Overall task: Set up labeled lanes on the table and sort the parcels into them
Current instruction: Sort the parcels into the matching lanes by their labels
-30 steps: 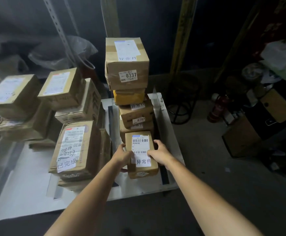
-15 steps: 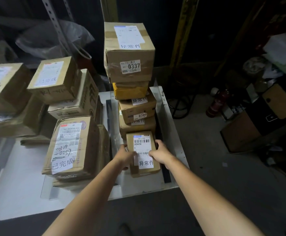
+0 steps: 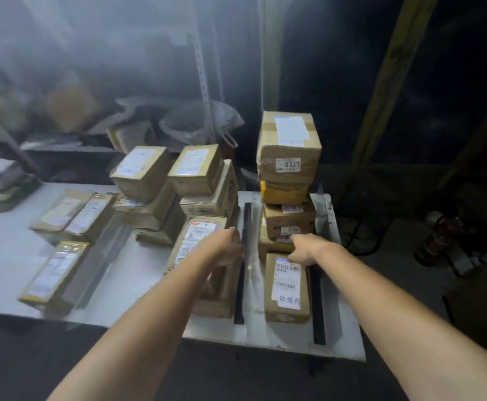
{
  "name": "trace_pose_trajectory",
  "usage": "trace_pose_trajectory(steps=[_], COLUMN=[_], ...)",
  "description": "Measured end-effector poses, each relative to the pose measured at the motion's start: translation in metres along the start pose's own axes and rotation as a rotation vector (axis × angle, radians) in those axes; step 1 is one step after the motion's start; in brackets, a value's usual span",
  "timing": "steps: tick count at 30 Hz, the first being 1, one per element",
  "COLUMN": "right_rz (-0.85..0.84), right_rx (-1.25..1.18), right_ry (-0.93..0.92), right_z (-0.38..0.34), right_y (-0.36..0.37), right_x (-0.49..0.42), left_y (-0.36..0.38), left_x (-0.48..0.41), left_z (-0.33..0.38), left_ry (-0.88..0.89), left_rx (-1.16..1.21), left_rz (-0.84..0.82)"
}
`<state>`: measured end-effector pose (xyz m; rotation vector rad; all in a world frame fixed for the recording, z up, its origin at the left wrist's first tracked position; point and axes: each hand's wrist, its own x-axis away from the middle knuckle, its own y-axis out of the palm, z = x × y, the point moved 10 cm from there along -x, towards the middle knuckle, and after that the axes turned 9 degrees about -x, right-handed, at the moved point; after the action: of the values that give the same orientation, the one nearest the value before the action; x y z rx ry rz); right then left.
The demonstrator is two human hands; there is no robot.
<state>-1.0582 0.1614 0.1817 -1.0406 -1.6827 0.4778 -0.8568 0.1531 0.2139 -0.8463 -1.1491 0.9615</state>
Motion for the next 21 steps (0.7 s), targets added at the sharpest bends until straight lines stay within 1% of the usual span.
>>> trace_pose_trajectory(steps=[4,7,10,14,17,21], right_rz=[0.021,0.054,0.088,0.038,0.03,0.0], right_rx=[0.055,0.132,0.169,0.211,0.199,0.211], right_ry=[-0.167,-0.239,-0.313,-0.425,-0.511,-0.583], right_z=[-0.085,-0.164,-0.251,-0.384,-0.498,-0.63], right_y=[-0.025,-0.027,-0.019,0.016,0.058,0.111], right_x=[0.017,0.017,0.021,0.024,0.023,0.018], left_y=[-0.057,-0.103,-0.137,-0.163,-0.18,-0.186], left_x=[0.043,0.088,0.131,0.189,0.234,0.28], left_z=[-0.09,-0.166,-0.257,-0.389,-0.498,-0.626], left_ry=[-0.15,-0.237,-0.368,-0.526,-0.629,-0.728], left_rx=[-0.127,-0.126,-0.19,-0.15,-0.086,-0.015], left_rz=[0.012,0.083,0.146,0.168,0.201,0.208])
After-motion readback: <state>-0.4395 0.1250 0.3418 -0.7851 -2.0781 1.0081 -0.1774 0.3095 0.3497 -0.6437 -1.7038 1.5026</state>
